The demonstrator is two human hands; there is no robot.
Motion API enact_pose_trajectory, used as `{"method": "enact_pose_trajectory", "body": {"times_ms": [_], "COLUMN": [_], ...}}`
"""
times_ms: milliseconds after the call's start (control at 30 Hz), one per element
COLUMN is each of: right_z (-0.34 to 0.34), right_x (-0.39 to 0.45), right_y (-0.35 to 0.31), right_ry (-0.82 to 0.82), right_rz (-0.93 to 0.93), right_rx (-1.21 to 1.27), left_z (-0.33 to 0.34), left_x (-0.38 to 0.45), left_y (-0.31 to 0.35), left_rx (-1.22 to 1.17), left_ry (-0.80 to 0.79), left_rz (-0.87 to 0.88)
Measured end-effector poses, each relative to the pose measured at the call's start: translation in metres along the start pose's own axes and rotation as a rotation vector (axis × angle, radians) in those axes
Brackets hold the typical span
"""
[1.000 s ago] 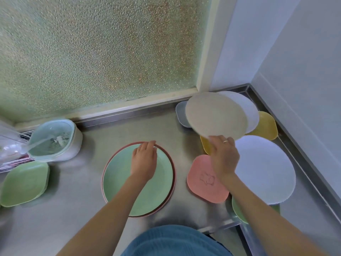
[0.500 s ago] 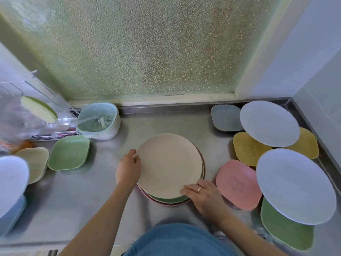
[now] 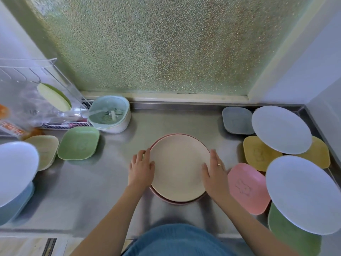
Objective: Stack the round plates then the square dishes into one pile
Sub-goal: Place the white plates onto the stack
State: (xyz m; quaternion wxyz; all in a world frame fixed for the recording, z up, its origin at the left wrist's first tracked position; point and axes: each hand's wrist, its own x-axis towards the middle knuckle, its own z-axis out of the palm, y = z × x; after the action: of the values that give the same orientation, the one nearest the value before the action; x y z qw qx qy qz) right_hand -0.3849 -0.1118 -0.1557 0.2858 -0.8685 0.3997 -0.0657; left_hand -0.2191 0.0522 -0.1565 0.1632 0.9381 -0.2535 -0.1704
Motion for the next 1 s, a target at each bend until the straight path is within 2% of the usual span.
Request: {"method": "enact_pose_trajectory", "body": {"times_ms": [67,167,567,667,767,900,1000], "right_z": [0.009,0.015,0.021,0.014,-0.006,-0.036,-0.048], "right_x": [0.002,0.001,0.002,0.0,-0.004,-0.015,-0.022], "right_y": [-0.001,0.0,0.002,0.007,0.028,0.077,0.102], "right_ry": [-0.053,-0.04,-0.016,0.055,0.213,0.364,0.347], "right_rz": [0.042,0.047,0.055,0.036,0.14,0.345,0.545], "right_rx": [0.014,0.001,-0.022,-0.057,-0.099,-0.317,-0.359], "left_z": [0.007,0.011,0.015,0.014,0.014,0.015,0.015], "left_x": [0.001,0.005,0.007,0.008,0.007,0.005,0.005], "left_y": [-0.004,-0.005,-0.003,-0.005,-0.006,-0.003,-0.003], "left_rx": [-0.159,-0.388,-0.371,-0.386,-0.405,-0.447,-0.439], "left_ry": [-0.029,-0.088,-0.096,-0.094,-0.089,-0.061,-0.055], "left_rz": [0.017,0.006,-0.041,-0.035,-0.033,-0.041,-0.043]}}
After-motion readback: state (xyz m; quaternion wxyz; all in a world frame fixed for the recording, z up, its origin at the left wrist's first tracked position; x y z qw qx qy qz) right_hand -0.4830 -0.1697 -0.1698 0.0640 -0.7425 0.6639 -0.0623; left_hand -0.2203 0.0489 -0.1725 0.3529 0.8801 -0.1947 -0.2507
